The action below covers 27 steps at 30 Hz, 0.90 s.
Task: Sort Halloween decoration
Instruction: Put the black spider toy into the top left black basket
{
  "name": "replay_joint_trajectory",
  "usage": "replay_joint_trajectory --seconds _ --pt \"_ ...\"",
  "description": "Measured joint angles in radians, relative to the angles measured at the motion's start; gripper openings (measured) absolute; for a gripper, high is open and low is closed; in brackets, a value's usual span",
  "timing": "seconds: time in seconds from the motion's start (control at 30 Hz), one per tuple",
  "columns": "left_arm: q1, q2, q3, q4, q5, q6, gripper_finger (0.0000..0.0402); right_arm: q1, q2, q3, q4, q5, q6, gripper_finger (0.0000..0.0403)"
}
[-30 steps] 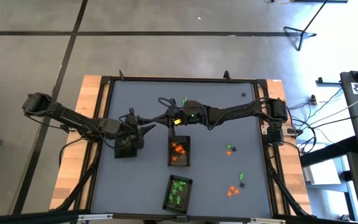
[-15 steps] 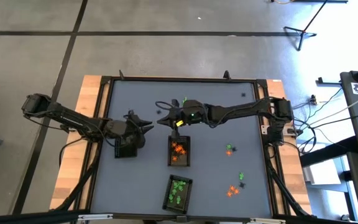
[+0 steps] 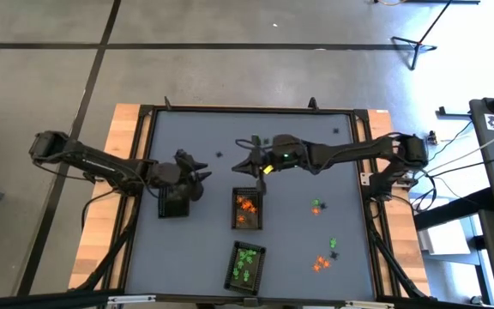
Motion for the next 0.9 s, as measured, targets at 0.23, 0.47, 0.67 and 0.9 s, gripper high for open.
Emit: replay_joint_trajectory --seconds 0.23,0.47,0.67,0.9 --pt "0.089 0.008 0.106 -0.17 0.067 0.004 0.0145 -0.014 -0.114 -0.15 0.103 -0.004 0.018 0.0001" --pt "0.201 0.06 0.14 -0.183 0.185 0.01 0.0145 -0.014 -0.222 -0.278 0.164 0.023 0.023 0.0001" --pt "0.298 0.16 0.179 -0.205 0.286 0.028 0.0145 -0.014 -0.269 -0.332 0.158 0.043 0.036 0.0001" --pt "0.357 0.291 0.248 -0.239 0.364 0.061 0.0145 -0.012 -0.286 -0.346 0.153 0.041 0.043 0.0001"
